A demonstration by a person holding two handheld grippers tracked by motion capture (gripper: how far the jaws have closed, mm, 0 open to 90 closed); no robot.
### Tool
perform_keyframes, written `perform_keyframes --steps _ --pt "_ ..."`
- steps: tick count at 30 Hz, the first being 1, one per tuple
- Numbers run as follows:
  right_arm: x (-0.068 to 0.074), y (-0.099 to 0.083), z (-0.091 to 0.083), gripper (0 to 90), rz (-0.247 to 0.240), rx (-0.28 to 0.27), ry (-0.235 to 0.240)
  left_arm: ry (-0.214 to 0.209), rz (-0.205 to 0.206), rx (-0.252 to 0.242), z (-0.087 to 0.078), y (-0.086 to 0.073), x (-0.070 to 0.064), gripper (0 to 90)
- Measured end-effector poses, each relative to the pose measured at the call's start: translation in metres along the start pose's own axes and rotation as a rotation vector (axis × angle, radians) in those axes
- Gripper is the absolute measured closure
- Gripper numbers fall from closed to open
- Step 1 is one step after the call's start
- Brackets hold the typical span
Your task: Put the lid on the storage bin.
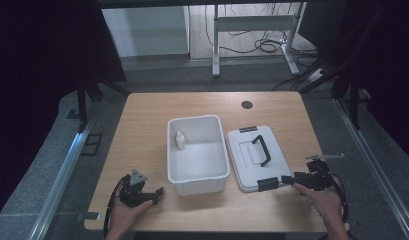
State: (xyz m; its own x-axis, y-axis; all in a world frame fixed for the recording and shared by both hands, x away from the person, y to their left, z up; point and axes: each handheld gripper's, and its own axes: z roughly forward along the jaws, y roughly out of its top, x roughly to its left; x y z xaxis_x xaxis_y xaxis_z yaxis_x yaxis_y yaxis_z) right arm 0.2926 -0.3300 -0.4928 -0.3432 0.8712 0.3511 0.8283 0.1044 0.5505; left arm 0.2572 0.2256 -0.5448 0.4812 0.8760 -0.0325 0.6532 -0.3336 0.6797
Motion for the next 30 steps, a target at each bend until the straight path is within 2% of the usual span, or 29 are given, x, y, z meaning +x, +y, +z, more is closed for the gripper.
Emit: perform_keyframes --steps 9,18,21,30 --pt "-0.008 -0.003 -0.002 31.8 0.054 0.011 -0.022 -0.003 0.003 0.001 0.000 0.000 0.001 10.7" --pt "-0.004 -0.004 -0.001 31.8 0.055 0.022 -0.020 -0.003 0.002 0.000 0.000 0.000 0.001 10.7" --pt "-0.001 0.000 0.000 31.8 0.049 0.044 -0.024 0.002 -0.003 0.000 0.002 0.002 0.001 10.7" --pt "0.009 0.004 -0.002 31.8 0.040 0.036 -0.027 0.004 -0.006 -0.002 0.002 0.002 0.001 11.6"
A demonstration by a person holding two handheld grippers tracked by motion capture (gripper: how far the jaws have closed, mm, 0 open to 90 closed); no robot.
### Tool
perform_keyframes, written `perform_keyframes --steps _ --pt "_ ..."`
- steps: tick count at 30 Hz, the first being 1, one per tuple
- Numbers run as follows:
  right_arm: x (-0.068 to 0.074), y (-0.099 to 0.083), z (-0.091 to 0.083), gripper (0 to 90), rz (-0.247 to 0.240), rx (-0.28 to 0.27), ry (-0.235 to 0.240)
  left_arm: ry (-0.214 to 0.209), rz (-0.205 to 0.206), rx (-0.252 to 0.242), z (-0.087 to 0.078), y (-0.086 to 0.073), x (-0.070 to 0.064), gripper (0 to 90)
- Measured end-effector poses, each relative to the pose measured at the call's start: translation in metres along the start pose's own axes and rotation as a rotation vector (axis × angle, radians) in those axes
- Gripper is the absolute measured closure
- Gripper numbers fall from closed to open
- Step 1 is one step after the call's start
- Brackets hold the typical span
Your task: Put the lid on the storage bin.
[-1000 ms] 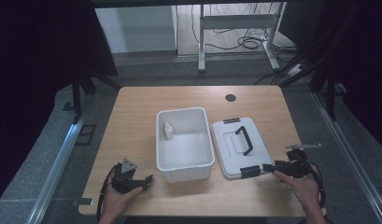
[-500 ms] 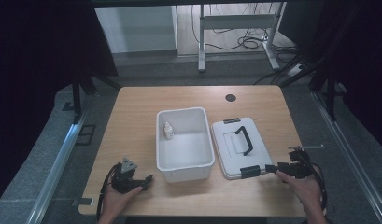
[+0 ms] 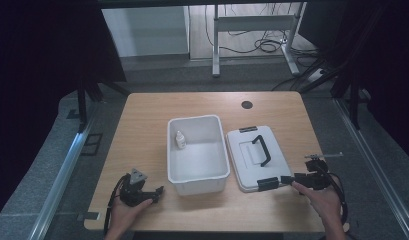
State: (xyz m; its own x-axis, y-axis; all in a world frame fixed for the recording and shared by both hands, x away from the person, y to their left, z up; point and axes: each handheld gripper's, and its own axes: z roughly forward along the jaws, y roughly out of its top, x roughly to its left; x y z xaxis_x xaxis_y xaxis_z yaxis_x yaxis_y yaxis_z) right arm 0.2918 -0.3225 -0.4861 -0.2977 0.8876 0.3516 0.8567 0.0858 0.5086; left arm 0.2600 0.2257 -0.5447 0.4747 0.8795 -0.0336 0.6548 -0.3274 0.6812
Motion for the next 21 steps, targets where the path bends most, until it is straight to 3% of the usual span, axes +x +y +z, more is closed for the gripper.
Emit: perform_keyframes --steps 16,21 --pt "0.002 0.010 -0.018 31.8 0.032 -0.006 0.005 0.000 -0.001 -0.001 0.000 0.000 0.000 11.8" --pt "0.003 0.014 -0.024 31.9 0.016 -0.012 0.017 0.001 -0.002 -0.002 0.000 0.000 0.000 11.9"
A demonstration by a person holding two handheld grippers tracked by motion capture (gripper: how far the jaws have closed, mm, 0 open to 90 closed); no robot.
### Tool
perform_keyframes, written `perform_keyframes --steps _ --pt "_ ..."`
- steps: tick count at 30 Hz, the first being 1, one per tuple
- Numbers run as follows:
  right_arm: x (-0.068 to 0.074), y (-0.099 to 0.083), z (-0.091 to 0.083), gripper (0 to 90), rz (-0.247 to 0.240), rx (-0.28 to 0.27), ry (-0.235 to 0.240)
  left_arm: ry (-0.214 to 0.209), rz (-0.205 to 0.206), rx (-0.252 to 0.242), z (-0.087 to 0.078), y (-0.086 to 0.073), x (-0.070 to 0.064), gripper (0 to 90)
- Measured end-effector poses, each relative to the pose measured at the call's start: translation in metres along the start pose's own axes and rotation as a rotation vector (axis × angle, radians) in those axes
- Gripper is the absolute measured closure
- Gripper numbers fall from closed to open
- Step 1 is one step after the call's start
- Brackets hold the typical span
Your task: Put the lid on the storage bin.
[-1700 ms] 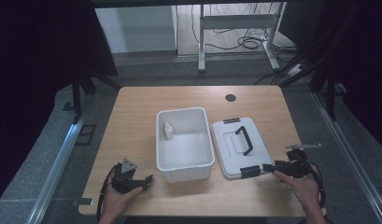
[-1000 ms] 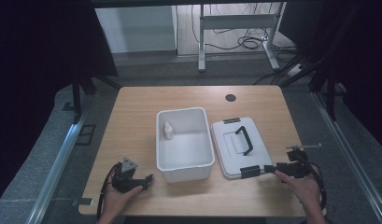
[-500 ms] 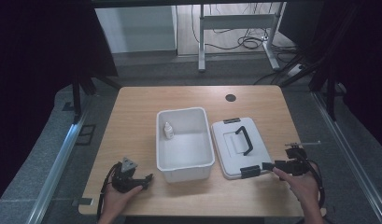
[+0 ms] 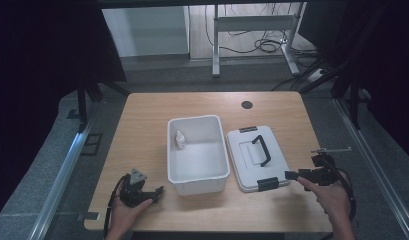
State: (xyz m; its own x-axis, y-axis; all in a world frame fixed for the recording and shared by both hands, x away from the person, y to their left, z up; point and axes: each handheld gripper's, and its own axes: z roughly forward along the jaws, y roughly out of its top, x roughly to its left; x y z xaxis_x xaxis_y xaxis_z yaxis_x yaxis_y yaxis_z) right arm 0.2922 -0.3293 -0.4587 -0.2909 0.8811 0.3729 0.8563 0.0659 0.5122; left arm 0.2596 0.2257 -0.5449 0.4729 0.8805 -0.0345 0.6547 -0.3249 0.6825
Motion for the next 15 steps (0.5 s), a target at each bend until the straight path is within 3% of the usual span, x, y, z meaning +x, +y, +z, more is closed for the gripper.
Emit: perform_keyframes --steps 9,15 --pt "0.005 0.015 0.001 32.5 -0.005 0.046 0.039 0.002 -0.003 -0.002 0.000 0.000 0.000 12.6" --pt "0.017 0.031 -0.004 33.6 0.013 0.092 0.012 0.002 -0.003 -0.002 0.000 0.000 0.000 12.6"
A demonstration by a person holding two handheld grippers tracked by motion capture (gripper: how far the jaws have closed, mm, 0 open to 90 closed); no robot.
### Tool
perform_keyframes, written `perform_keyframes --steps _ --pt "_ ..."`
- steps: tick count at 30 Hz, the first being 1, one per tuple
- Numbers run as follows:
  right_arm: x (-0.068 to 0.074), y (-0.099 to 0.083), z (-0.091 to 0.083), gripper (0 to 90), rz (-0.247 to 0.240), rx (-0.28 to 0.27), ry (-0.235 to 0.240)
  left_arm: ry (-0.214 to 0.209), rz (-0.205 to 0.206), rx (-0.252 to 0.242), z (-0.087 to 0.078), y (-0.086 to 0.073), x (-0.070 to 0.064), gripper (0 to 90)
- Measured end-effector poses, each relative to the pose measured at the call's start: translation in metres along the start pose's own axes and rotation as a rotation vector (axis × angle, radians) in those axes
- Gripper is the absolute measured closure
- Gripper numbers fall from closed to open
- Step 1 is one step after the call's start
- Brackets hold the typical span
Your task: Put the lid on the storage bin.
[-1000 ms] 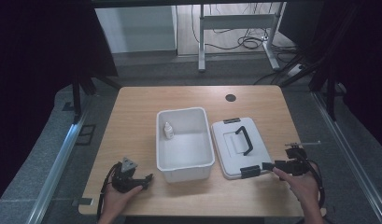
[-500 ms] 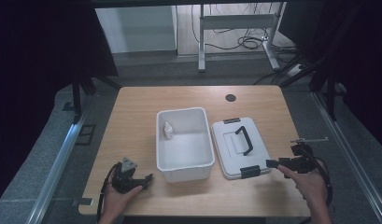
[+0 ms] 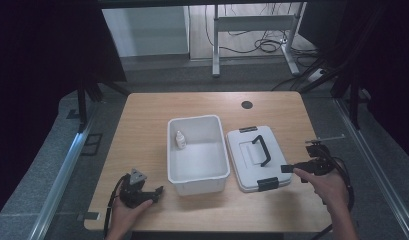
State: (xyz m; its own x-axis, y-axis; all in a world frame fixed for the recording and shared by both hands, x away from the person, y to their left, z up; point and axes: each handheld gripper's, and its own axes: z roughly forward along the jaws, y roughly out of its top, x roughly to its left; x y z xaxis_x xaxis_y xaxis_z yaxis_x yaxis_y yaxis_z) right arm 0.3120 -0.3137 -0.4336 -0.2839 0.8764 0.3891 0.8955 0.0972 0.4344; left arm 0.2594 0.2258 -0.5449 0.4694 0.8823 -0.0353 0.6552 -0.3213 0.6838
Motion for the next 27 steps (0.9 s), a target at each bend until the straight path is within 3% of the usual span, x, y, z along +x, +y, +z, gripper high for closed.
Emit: perform_keyframes --steps 14,27 --pt "0.016 0.026 0.002 34.9 0.004 0.077 0.026 0.003 -0.002 -0.001 0.000 -0.001 0.000 12.7" --pt "0.017 0.036 0.006 34.9 0.023 0.105 0.031 0.003 0.000 0.001 -0.001 -0.001 0.000 12.7"
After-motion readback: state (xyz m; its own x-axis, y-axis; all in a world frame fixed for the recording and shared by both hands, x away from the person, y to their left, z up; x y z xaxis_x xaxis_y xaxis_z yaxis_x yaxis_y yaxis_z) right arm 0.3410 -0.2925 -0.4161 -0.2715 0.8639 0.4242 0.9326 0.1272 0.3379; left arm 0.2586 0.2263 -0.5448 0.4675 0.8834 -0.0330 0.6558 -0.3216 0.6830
